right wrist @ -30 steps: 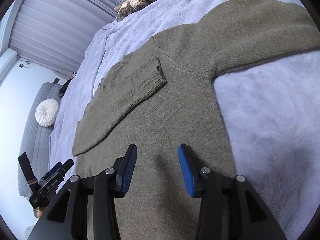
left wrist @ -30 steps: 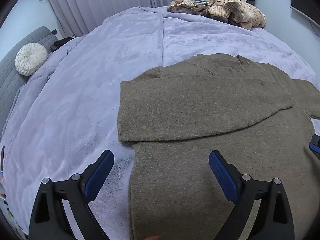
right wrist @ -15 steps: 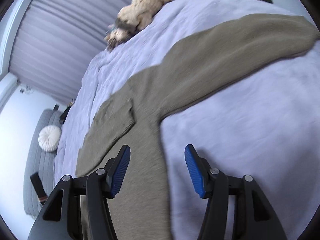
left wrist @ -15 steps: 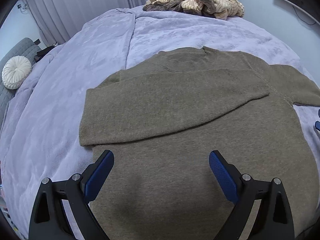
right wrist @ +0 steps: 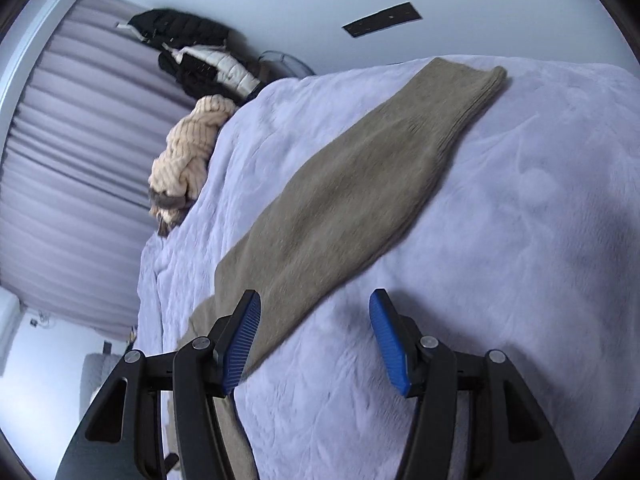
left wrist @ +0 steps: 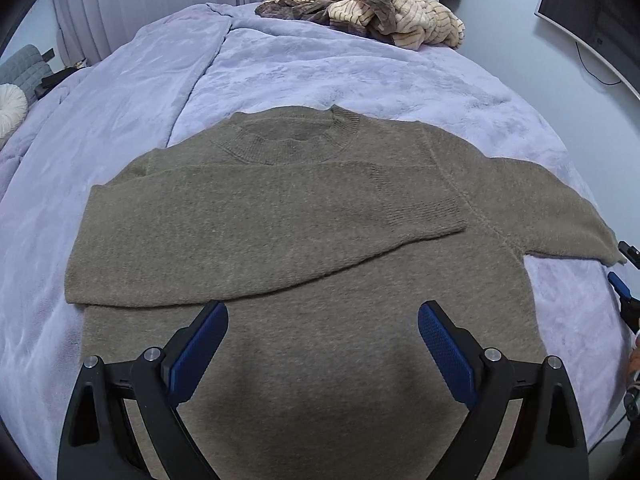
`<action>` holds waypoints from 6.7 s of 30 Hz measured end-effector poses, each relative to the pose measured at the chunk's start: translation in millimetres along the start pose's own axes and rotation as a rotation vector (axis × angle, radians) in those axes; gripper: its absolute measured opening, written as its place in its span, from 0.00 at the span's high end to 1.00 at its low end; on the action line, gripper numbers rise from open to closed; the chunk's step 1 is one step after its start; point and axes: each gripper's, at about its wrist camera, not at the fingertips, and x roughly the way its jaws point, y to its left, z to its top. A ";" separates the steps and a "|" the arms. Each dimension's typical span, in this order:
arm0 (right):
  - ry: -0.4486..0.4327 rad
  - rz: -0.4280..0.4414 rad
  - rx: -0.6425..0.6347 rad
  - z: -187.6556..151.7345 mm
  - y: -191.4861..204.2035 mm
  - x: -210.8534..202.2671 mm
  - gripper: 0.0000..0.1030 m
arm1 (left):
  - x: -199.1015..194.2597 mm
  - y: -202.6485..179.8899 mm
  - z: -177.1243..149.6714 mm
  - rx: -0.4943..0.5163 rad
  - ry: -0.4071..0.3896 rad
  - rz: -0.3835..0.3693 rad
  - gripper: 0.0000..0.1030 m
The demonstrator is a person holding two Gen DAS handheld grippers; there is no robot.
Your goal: Fold small clothes
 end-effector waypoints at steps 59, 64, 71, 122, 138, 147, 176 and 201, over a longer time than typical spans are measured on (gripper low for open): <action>0.553 0.301 -1.144 -300.5 320.4 197.7 0.85 | 69.9 185.2 31.6 -0.488 -0.053 -0.783 0.06; 0.627 0.216 -1.219 -326.3 300.3 199.1 0.77 | 75.1 180.8 37.0 -0.482 -0.031 -0.765 0.06; 0.630 0.173 -1.053 -270.7 257.7 168.1 0.49 | 77.6 174.7 41.1 -0.459 -0.014 -0.666 0.12; 0.391 -0.135 -0.868 -102.9 176.3 174.6 0.88 | 37.7 185.7 -17.9 -0.321 0.000 -0.335 0.92; 0.397 -0.056 -0.835 -132.9 196.7 122.9 0.87 | 36.8 151.5 22.0 -0.163 -0.042 -0.171 0.92; 0.414 -0.109 -0.845 -148.1 165.5 132.1 0.88 | 47.6 171.0 4.6 -0.197 0.018 -0.133 0.92; 0.460 0.033 -0.440 -139.3 127.2 103.4 0.54 | 16.0 177.1 -39.0 -0.196 0.032 -0.049 0.92; 0.461 0.002 -0.501 -158.6 130.9 88.6 0.58 | 17.6 172.3 -40.4 -0.169 0.039 -0.014 0.92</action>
